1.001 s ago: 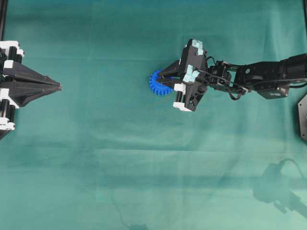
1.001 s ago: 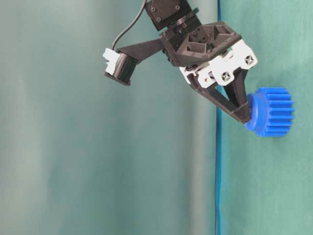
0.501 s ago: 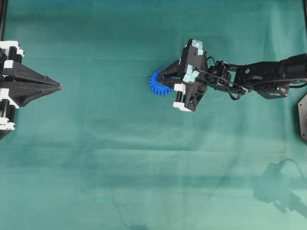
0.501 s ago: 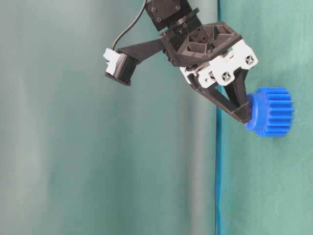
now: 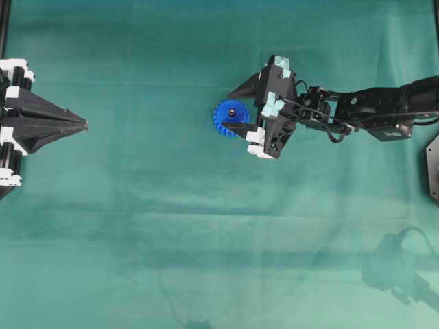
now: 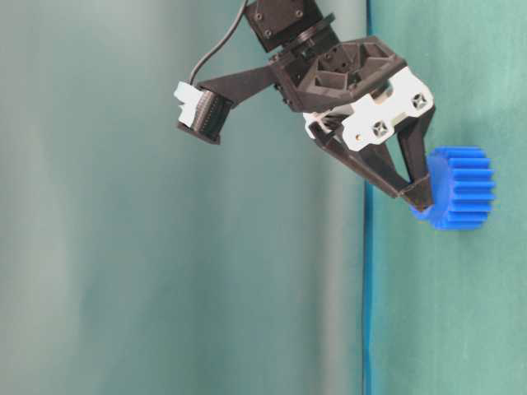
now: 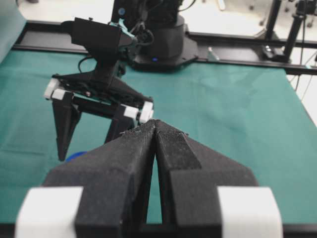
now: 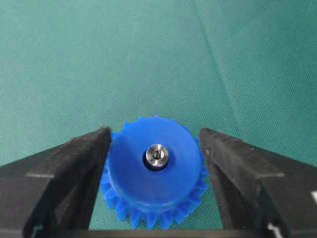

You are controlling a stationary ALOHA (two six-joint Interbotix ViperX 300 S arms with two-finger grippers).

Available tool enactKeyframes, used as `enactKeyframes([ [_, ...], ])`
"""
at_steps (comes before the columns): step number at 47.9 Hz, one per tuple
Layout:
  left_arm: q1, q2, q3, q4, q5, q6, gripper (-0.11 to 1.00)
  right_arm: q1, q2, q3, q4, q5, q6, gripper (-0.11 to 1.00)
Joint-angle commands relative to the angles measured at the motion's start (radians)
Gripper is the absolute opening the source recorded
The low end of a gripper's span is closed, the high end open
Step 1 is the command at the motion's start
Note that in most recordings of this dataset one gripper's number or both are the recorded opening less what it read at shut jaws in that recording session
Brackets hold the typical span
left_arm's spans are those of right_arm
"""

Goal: Insert the shaft placed at a random location into the center hole of the small gear at another random location.
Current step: 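Lower the shaft into the gear's center hole with the right gripper, then open the right gripper and retract it rightward away from the gear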

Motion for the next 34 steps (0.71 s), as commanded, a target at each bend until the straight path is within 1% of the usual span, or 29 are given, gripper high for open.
enactKeyframes([
  [1, 0.002, 0.005, -0.011, -0.002, -0.005, -0.002, 0.0, 0.003, -0.015, -0.02, 0.002, -0.006, 0.002, 0.71],
  [12, 0.002, 0.005, -0.011, -0.002, -0.005, -0.002, 0.0, 0.003, -0.072, -0.04, 0.002, 0.014, 0.0, 0.71],
  [25, 0.0, 0.003, -0.011, -0.002, -0.005, -0.003, 0.0, 0.003, -0.161, -0.066, 0.0, 0.115, 0.0, 0.71],
  [34, 0.002, 0.005, -0.011, -0.005, -0.005, -0.003, 0.0, 0.005, -0.179, -0.058, 0.002, 0.137, 0.002, 0.71],
])
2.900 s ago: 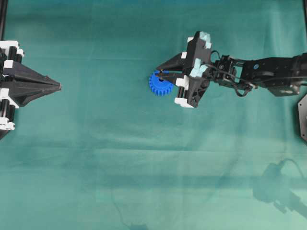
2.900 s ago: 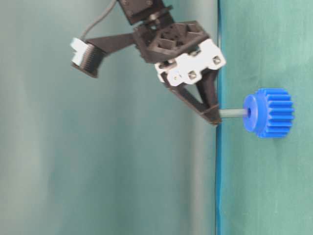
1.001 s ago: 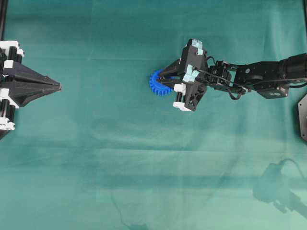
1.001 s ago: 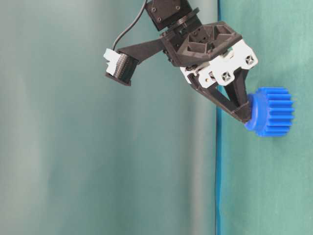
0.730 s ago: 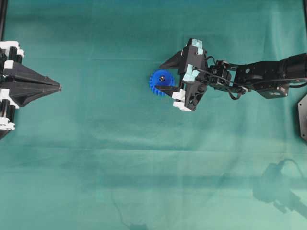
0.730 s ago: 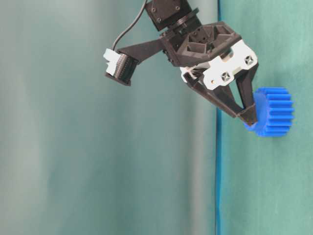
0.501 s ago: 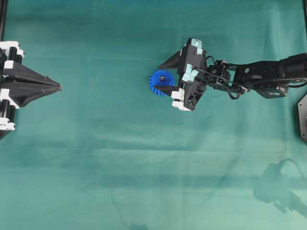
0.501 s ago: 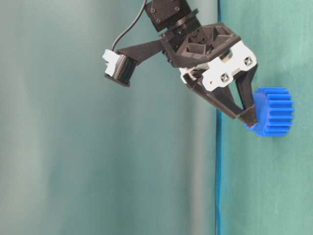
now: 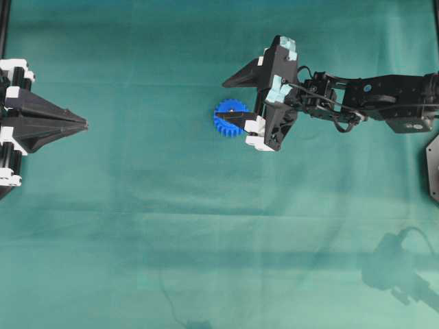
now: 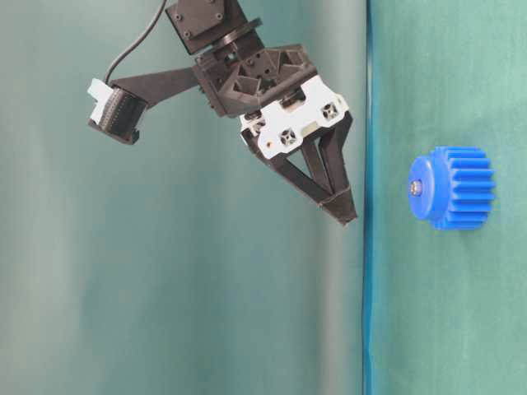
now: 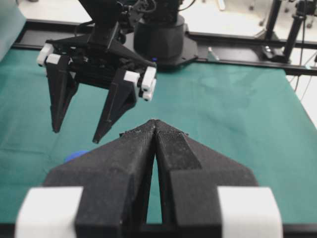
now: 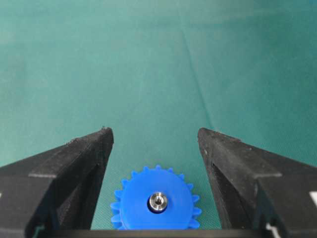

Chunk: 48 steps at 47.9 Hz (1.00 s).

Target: Insert the shaft placed at a random location into the center hole of the small gear at another random location.

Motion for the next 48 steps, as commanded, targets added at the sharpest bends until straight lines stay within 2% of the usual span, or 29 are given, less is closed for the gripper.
enactKeyframes([
  [1, 0.002, 0.005, -0.011, -0.002, -0.005, 0.0, 0.0, 0.003, -0.043, -0.008, 0.002, 0.002, 0.003, 0.71],
  [11, 0.002, 0.005, -0.011, -0.002, -0.005, 0.0, 0.0, 0.029, -0.132, 0.051, 0.002, 0.009, 0.003, 0.71],
  [33, 0.002, -0.003, -0.011, -0.002, -0.005, 0.0, 0.0, 0.035, -0.433, 0.296, 0.011, 0.051, 0.003, 0.71],
  [48, 0.002, -0.005, -0.011, -0.002, -0.005, 0.0, 0.0, 0.035, -0.488, 0.331, 0.011, 0.118, 0.003, 0.71],
])
